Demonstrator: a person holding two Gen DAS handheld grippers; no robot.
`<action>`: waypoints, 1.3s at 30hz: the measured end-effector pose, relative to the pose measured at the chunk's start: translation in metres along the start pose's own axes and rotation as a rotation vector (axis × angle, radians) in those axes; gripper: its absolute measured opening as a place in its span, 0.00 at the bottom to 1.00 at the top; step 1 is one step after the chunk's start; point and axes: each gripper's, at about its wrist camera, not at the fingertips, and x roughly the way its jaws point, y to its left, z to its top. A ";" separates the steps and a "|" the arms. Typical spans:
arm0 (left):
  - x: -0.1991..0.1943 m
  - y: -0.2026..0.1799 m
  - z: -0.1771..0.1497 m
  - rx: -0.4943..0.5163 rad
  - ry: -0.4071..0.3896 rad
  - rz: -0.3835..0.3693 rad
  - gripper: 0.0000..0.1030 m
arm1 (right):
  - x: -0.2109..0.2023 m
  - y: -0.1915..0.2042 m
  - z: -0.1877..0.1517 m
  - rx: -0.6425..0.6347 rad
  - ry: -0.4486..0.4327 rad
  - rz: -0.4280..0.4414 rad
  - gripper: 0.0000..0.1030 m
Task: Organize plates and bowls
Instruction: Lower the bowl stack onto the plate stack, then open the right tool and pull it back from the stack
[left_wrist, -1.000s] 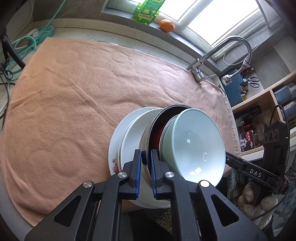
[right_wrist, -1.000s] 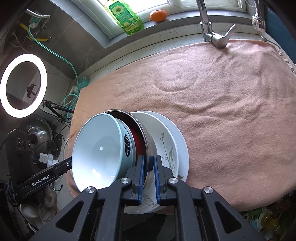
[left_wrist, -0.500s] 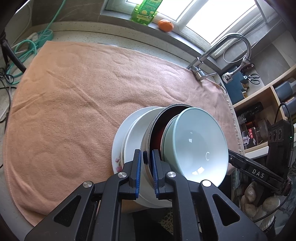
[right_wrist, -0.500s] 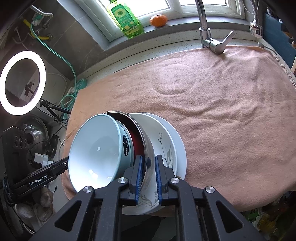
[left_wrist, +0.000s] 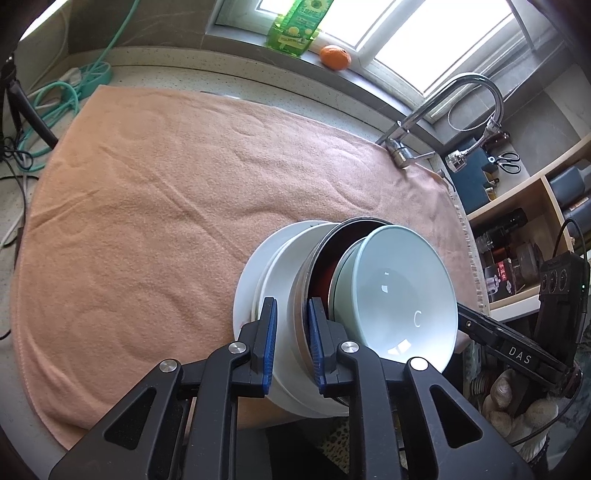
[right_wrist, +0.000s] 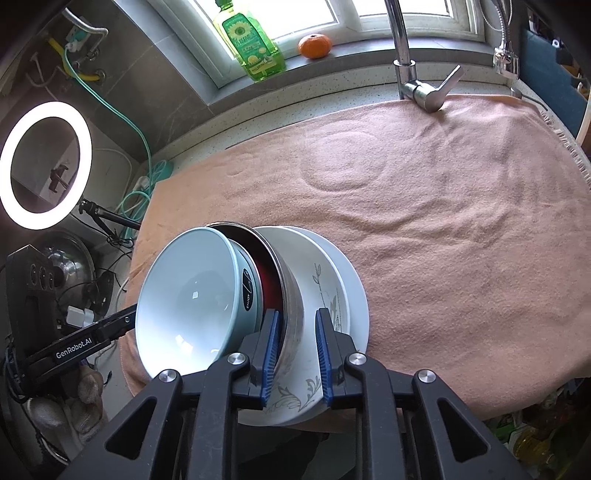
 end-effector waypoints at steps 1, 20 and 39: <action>-0.002 0.000 0.000 0.001 -0.007 0.002 0.16 | -0.002 0.001 0.000 -0.004 -0.006 -0.004 0.18; -0.042 -0.013 -0.016 0.083 -0.099 0.061 0.16 | -0.043 0.013 -0.022 -0.068 -0.118 -0.085 0.18; -0.065 -0.052 -0.062 0.225 -0.154 0.098 0.27 | -0.086 0.066 -0.076 -0.253 -0.306 -0.252 0.54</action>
